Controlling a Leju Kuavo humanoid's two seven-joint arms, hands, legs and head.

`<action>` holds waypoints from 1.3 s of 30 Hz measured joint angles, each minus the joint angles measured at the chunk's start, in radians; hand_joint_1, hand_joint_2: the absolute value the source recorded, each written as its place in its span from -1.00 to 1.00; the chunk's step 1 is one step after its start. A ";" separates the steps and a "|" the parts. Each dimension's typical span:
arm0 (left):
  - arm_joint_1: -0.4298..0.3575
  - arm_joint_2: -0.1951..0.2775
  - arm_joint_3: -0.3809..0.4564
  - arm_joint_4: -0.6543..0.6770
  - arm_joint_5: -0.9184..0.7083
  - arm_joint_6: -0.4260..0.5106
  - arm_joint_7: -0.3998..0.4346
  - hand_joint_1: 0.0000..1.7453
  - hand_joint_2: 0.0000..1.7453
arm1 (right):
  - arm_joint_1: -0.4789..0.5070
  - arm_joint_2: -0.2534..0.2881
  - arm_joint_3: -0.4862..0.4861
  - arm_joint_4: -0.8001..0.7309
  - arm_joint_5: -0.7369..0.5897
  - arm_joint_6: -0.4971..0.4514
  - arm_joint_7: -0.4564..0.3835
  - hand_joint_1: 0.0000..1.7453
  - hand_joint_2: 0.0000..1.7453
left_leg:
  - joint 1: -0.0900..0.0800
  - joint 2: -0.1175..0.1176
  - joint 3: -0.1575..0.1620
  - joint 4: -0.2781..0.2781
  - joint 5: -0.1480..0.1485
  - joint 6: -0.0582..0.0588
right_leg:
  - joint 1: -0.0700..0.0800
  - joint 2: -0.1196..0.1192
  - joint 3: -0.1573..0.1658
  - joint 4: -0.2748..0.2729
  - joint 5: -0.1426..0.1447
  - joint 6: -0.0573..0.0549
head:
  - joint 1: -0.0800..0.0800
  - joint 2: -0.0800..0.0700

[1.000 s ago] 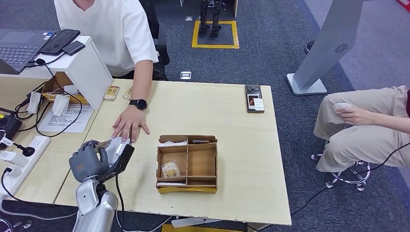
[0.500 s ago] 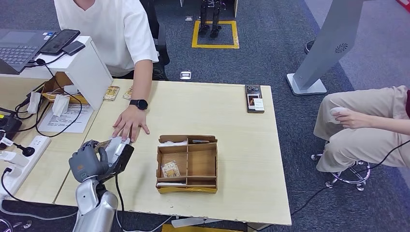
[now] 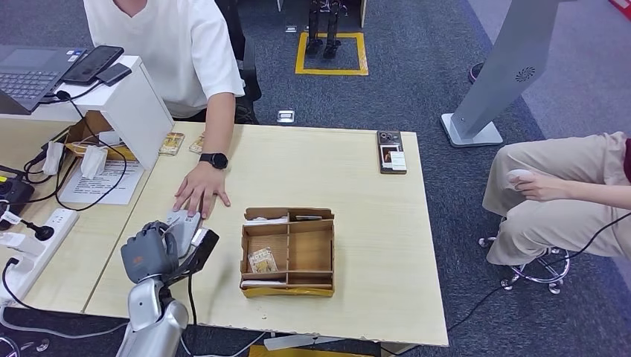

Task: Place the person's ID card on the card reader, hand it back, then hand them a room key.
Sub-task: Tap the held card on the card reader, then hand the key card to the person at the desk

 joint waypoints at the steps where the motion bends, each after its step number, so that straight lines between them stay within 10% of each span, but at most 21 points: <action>1: -0.001 0.003 -0.006 0.009 0.000 0.000 0.005 1.00 1.00 | 0.000 0.000 0.000 0.001 0.001 0.000 0.000 -1.00 1.00 | 0.000 0.000 0.000 0.000 0.000 0.000 | 0.000 0.000 0.000 0.000 0.000 0.000 | 0.000 0.000; 21: -0.026 0.031 -0.062 0.111 0.009 0.000 0.047 1.00 1.00 | 0.000 0.000 0.000 0.009 0.001 0.000 -0.003 -1.00 1.00 | 0.000 -0.001 0.007 -0.001 0.000 0.000 | 0.000 -0.001 0.007 0.000 0.000 0.000 | 0.000 0.000; 30: -0.061 -0.032 0.059 0.118 0.909 -0.154 -0.497 1.00 1.00 | 0.000 0.000 0.000 0.010 -0.017 0.000 0.000 -1.00 1.00 | 0.000 -0.003 0.006 0.000 0.001 0.000 | 0.000 -0.004 0.007 0.000 0.000 0.000 | 0.000 0.000; 39: -0.072 -0.098 0.093 0.029 1.174 -0.364 -0.538 1.00 1.00 | 0.001 0.000 0.000 0.010 -0.035 0.000 -0.018 -1.00 1.00 | 0.000 -0.004 0.003 0.000 0.002 0.000 | 0.000 -0.004 0.005 0.000 0.000 0.000 | 0.000 0.000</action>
